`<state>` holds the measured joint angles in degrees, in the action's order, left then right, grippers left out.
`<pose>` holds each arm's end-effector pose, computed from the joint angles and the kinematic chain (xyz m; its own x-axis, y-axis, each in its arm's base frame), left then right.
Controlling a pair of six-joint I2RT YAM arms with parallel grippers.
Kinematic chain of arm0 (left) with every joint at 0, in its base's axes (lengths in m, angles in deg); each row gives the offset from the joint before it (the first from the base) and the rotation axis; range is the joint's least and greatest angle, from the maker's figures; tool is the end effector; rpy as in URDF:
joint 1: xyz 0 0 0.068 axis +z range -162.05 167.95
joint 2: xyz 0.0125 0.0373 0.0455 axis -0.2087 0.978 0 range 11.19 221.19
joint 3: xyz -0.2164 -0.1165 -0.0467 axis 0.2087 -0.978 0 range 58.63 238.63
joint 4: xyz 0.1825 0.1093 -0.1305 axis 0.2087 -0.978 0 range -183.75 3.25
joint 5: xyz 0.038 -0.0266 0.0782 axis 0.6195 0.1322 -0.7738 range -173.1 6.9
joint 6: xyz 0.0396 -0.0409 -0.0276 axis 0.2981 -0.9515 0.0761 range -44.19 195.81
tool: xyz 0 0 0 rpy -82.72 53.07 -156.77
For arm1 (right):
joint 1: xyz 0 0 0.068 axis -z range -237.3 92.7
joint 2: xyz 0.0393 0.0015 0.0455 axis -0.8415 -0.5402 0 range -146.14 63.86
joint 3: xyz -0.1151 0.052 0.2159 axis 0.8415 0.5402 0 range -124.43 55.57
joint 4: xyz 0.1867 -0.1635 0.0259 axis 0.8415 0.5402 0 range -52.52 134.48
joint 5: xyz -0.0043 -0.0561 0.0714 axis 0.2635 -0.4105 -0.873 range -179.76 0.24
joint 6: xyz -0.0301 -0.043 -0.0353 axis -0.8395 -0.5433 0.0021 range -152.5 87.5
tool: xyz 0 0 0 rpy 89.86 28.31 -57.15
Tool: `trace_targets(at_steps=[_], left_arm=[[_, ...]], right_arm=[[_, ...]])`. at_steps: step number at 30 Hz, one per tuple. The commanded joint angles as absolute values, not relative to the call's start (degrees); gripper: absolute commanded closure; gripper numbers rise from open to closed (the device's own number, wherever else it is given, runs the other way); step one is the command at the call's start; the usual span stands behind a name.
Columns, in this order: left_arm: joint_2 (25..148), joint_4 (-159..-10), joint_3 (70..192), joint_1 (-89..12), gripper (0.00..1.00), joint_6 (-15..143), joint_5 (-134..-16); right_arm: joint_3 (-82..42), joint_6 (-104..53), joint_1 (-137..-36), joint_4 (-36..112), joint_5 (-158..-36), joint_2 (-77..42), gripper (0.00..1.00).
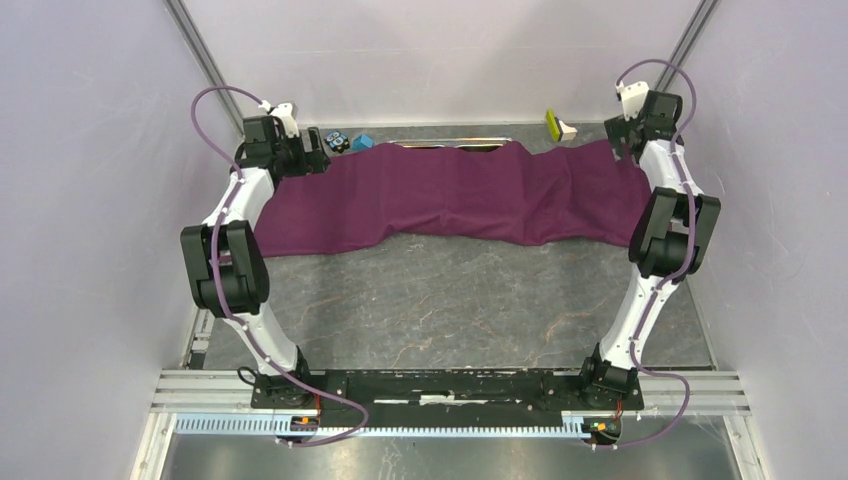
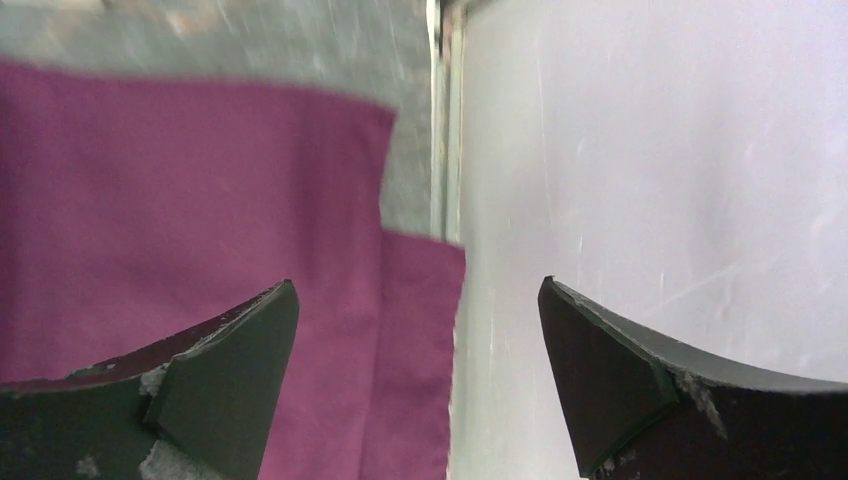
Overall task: Open and lay out the surgical kit
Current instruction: Open the surgical kit at the center of the board.
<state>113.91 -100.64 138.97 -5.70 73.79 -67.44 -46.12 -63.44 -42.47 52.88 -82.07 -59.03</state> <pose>0.4069 0.0320 0.2437 -0.5915 -0.0999 -0.8001 0.0891 0.9781 -0.1880 0.4689 -0.1309 0.2145 -0.6781 -0.3476 -0.6475 0.0102 0.8766 -0.4812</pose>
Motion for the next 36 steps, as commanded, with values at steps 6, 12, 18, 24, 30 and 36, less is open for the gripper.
trace_targets(at_steps=[6, 12, 18, 24, 30, 36], left_arm=[[117.4, -96.0, 142.0, -6.3, 0.00, 67.1, -62.7], [118.0, -95.6, 140.9, -7.0, 0.00, 66.4, -61.4], [117.9, -95.1, 139.9, -7.3, 0.00, 65.6, -60.6], [117.4, -94.8, 139.2, -7.4, 0.00, 65.5, -60.6], [118.0, -94.8, 139.2, -7.4, 0.00, 66.2, -61.7], [120.9, -95.7, 141.8, -7.4, 0.00, 67.5, -67.9]], right_arm=[[-60.5, -45.5, -43.8, 52.4, -95.0, -67.1, 0.06], [-63.7, -40.0, -44.9, 52.1, -95.9, -72.4, 0.09], [-67.1, -39.2, -46.3, 53.3, -90.8, -77.2, 0.09], [-67.6, -39.9, -46.2, 53.2, -90.1, -79.1, 0.08], [-67.8, -40.2, -45.8, 53.4, -90.1, -80.4, 0.23], [-67.9, -39.6, -45.5, 52.7, -90.2, -80.2, 0.48]])
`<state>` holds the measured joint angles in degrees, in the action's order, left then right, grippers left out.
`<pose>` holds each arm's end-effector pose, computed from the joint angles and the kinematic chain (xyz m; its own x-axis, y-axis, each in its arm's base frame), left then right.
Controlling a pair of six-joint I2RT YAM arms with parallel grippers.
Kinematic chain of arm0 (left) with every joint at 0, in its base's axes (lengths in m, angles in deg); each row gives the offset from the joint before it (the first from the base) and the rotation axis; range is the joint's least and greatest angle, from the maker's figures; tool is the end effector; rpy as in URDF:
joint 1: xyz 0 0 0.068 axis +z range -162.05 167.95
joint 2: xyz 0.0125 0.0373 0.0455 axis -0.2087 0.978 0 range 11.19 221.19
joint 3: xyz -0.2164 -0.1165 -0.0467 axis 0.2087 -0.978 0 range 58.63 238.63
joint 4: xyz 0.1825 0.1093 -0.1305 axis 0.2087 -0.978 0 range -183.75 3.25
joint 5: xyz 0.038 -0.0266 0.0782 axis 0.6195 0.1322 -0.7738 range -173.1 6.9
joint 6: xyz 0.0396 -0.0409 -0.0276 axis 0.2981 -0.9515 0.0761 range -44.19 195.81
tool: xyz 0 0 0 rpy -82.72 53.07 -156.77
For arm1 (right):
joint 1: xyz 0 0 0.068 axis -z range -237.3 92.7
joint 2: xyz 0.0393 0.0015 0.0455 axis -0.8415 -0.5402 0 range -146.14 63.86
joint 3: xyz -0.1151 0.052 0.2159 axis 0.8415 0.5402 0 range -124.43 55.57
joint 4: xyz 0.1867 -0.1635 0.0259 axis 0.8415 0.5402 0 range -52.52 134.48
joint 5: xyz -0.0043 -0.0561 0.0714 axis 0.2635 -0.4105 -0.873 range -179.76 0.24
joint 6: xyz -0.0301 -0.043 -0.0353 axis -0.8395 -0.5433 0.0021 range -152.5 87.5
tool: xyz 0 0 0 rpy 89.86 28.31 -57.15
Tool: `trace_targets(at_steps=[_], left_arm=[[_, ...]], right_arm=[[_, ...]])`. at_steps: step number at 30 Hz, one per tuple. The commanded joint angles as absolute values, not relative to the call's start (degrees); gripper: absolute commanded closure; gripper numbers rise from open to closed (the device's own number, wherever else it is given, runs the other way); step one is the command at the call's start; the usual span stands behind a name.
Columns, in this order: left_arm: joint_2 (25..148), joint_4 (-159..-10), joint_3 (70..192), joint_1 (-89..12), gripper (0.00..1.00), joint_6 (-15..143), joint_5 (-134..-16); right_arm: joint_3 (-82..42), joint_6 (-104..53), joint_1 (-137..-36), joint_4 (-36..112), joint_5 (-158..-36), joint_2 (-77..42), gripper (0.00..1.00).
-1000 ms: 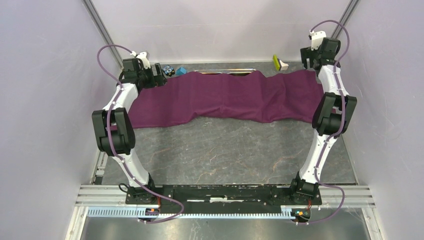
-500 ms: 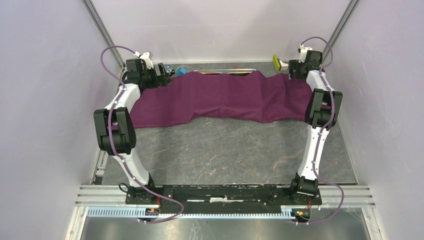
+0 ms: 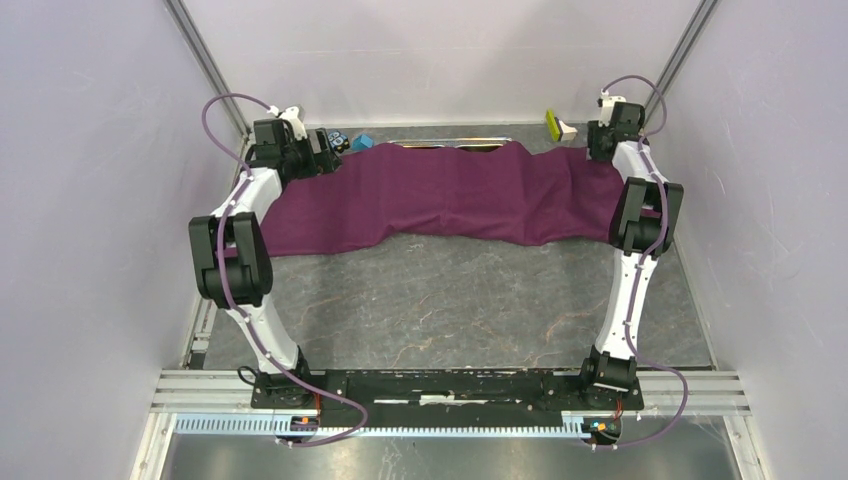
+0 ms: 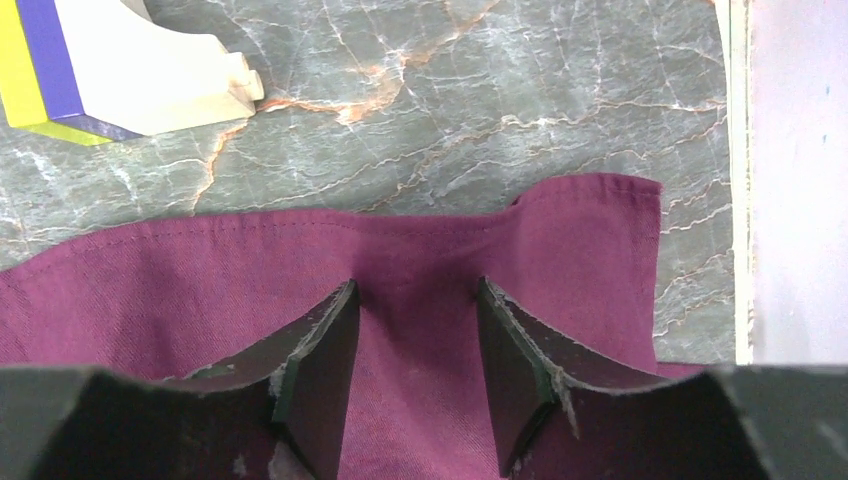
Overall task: Open and lay out the surgical kit
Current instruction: Open the surgical kit at the center of the board.
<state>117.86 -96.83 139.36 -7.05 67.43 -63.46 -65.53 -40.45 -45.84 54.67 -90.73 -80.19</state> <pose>0.4208 0.0204 0.2258 -0.6071 -0.1908 -0.7714 0.1014 0.9442 -0.3134 0.5348 -0.1077 0.1403 -0.6514 -0.0091 -0.7586 0.0967 0.9908 -0.0949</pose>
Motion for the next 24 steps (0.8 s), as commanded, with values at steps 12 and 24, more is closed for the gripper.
trace_targets(at_steps=[12, 24], left_arm=[[134.0, -100.7, 160.5, -8.5, 0.05, 65.1, -58.0], [135.6, -101.6, 167.0, -10.4, 0.07, 70.9, -51.2]], right_arm=[[-63.0, -39.0, -45.4, 49.2, -96.9, -72.2, 1.00], [-45.3, -42.6, -44.4, 44.3, -105.5, -52.8, 1.00]])
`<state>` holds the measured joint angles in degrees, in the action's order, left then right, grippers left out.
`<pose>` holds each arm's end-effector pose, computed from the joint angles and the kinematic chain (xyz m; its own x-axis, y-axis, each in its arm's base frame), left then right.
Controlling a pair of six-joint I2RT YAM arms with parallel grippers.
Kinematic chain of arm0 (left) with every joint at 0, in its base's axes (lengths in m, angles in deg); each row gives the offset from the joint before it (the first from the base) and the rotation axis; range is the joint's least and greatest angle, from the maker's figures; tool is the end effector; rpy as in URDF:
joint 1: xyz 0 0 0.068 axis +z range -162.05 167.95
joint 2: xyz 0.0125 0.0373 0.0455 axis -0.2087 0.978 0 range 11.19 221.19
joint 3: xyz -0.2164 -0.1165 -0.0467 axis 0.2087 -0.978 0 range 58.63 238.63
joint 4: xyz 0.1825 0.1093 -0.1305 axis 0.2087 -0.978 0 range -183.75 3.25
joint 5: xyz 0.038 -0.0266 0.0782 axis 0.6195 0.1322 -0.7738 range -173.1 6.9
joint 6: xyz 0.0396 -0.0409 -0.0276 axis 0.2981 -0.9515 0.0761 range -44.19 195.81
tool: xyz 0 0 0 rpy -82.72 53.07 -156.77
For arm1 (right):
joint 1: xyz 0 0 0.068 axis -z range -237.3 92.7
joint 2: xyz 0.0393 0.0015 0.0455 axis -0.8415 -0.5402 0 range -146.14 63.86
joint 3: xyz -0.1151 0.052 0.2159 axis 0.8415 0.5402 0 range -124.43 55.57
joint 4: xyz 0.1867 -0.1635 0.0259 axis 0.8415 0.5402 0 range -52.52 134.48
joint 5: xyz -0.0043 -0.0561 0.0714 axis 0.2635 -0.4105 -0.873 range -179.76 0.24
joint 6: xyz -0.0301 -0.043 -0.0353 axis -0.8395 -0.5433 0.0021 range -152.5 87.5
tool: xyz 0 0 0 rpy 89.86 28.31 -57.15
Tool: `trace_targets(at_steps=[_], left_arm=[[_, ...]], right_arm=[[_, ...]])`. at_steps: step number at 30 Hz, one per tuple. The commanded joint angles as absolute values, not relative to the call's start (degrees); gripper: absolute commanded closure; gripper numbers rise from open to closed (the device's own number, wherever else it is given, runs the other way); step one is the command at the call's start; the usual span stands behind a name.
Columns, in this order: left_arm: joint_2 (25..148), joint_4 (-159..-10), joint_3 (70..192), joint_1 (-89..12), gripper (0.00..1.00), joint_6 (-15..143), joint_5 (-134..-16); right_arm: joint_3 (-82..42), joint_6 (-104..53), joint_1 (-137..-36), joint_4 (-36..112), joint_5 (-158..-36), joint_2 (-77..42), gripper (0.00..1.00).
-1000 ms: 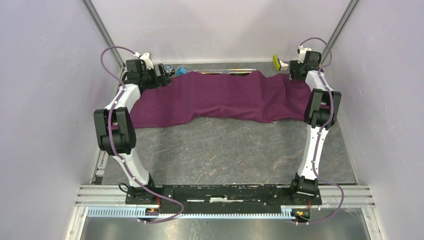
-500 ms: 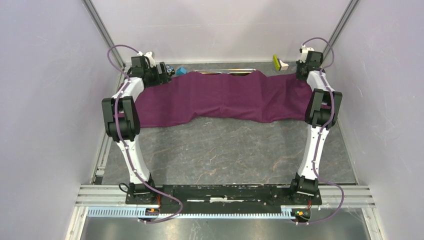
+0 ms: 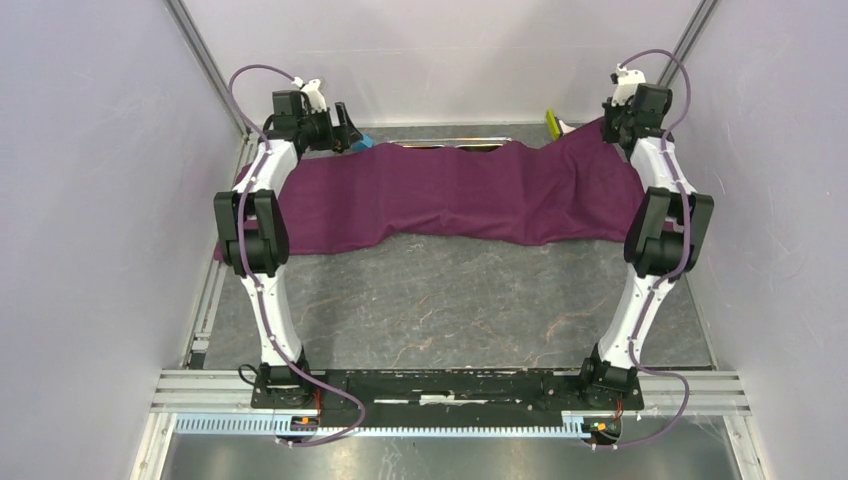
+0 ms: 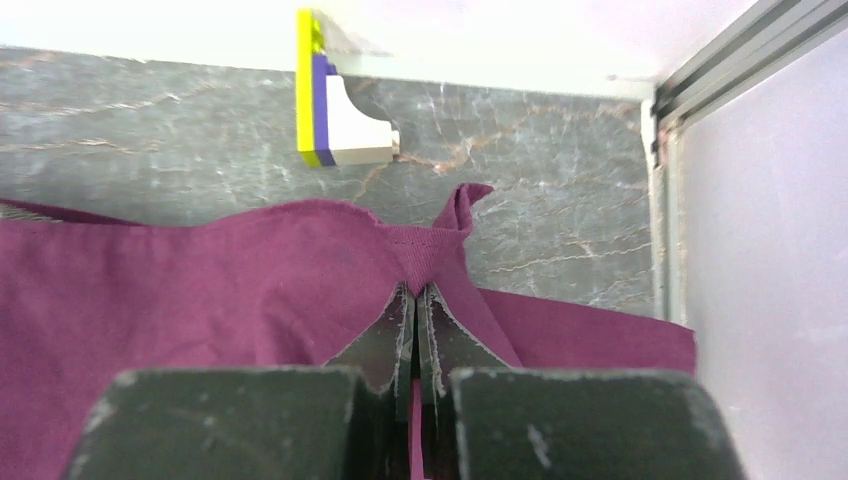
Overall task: Open and lay out the surgical kit
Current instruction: Open the surgical kit at the center of the board.
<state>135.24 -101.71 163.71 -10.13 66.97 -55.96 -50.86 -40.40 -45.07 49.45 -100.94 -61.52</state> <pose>0.4916 -0.0058 0.2286 -0.6048 -0.1571 -0.7807 0.2586 0.8885 -0.3791 0.4932 -0.0973 0.2283 -0.5036 -0.0289 -0.8634 -0.0243 0.9995 -0.0192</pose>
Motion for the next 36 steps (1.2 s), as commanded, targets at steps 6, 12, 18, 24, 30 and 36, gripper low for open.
trace_targets(at_steps=[6, 12, 18, 24, 30, 36], left_arm=[[136.7, -105.6, 170.7, -11.3, 0.08, 80.0, -47.2], [137.1, -106.0, 171.5, -14.5, 0.09, 81.2, -47.7], [136.0, -107.5, 171.9, -16.8, 0.10, 85.6, -48.0], [134.1, -110.9, 171.5, -19.9, 0.09, 93.8, -48.3], [132.6, -112.0, 169.9, -22.6, 0.08, 98.6, -48.3], [130.0, -114.4, 167.0, -26.6, 0.05, 113.4, -44.2]], right_arm=[[-31.6, -48.2, -44.1, 41.4, -114.8, -41.8, 1.00], [-18.1, -53.4, -43.9, 39.2, -123.1, -29.3, 1.00], [-7.2, -62.6, -43.9, 43.8, -129.5, -17.8, 1.00], [1.4, -72.6, -43.8, 51.8, -130.2, -10.2, 1.00], [6.7, -78.9, -43.8, 58.3, -130.3, -7.0, 1.00], [11.7, -84.2, -43.8, 64.5, -131.9, -3.9, 1.00]])
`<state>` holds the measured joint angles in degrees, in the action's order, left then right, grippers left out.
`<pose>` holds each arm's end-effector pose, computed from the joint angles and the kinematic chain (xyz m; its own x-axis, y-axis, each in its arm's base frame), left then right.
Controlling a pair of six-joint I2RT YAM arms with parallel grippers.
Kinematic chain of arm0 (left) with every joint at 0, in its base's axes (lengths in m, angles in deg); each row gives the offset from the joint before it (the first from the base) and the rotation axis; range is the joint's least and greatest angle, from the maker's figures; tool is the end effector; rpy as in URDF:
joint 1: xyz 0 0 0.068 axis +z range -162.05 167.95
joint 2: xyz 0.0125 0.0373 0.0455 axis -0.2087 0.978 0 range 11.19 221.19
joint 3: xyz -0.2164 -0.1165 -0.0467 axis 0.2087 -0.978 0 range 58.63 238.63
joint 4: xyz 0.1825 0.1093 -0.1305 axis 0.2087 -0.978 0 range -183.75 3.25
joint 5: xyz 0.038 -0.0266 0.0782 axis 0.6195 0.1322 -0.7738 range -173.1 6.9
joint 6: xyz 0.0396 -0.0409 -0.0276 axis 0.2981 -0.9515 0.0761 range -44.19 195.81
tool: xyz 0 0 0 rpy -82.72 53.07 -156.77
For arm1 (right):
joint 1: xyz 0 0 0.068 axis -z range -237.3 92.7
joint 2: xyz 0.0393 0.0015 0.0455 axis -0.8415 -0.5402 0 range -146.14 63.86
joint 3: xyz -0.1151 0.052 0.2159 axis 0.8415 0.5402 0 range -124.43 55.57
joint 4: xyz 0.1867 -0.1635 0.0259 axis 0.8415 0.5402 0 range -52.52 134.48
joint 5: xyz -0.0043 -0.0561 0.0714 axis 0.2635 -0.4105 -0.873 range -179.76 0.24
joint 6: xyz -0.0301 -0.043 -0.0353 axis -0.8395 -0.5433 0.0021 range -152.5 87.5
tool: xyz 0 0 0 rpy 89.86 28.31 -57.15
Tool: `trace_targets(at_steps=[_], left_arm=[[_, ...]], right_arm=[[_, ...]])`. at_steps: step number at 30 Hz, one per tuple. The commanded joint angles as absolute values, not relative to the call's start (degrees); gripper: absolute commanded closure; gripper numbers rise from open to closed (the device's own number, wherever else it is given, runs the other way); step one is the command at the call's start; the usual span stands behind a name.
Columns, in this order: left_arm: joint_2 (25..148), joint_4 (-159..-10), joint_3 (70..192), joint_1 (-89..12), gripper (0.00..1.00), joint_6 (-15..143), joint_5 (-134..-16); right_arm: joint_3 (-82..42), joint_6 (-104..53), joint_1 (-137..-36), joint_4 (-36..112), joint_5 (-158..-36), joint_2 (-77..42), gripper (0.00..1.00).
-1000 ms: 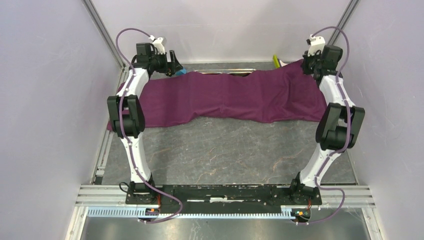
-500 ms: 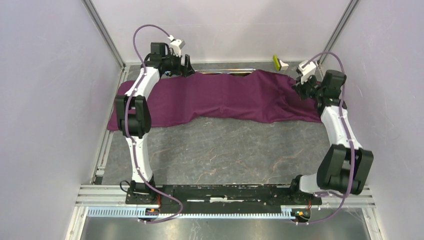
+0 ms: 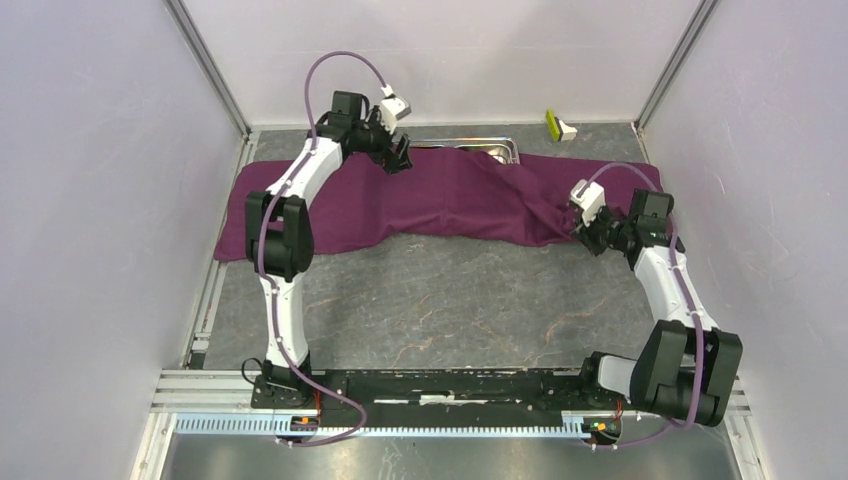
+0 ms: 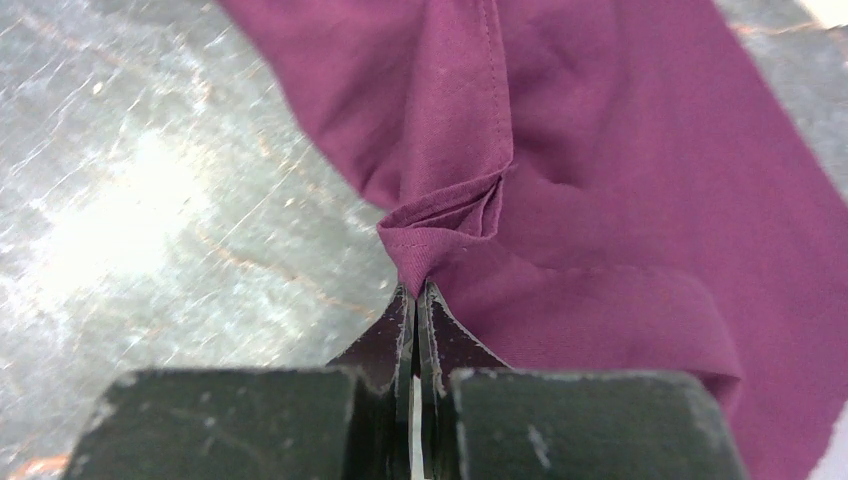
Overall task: Open and lay out the surgical kit
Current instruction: Open the surgical kit at the center of the board.
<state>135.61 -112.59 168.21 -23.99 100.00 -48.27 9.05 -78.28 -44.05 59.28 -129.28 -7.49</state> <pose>0.4660 -0.1270 0.2362 -0.3385 0.4154 -0.8443 0.8028 0.5955 -0.0289 0.2558 -0.0285 0.2172 -0.3153 -0.4938 -0.8104 -0.6805 0.7128 -0.1696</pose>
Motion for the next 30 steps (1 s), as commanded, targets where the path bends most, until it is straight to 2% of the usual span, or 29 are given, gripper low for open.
trace_targets(at_steps=[1, 6, 11, 17, 26, 30], left_arm=[[129.9, -115.3, 167.1, -27.5, 0.05, 116.6, -43.6], [130.4, -118.3, 167.9, -32.2, 0.04, 130.2, -41.2], [133.8, -118.5, 171.5, -37.9, 0.04, 140.6, -45.7], [138.7, -112.6, 176.2, -41.8, 0.06, 142.6, -46.4], [146.5, -113.0, 180.6, -44.7, 0.09, 156.7, -48.5], [148.9, -108.1, 180.9, -45.5, 0.10, 158.1, -49.9]], right_arm=[[12.5, -84.5, -43.8, 64.9, -132.2, -2.9, 1.00], [15.1, -84.0, -43.8, 65.2, -132.5, 1.1, 1.00], [14.9, -82.1, -43.8, 65.0, -133.2, 2.5, 1.00], [14.4, -80.1, -43.7, 65.1, -134.4, 3.5, 1.00], [13.6, -76.2, -43.7, 62.1, -133.8, 2.3, 1.00], [13.6, -75.7, -43.6, 61.8, -133.4, 1.9, 1.00]])
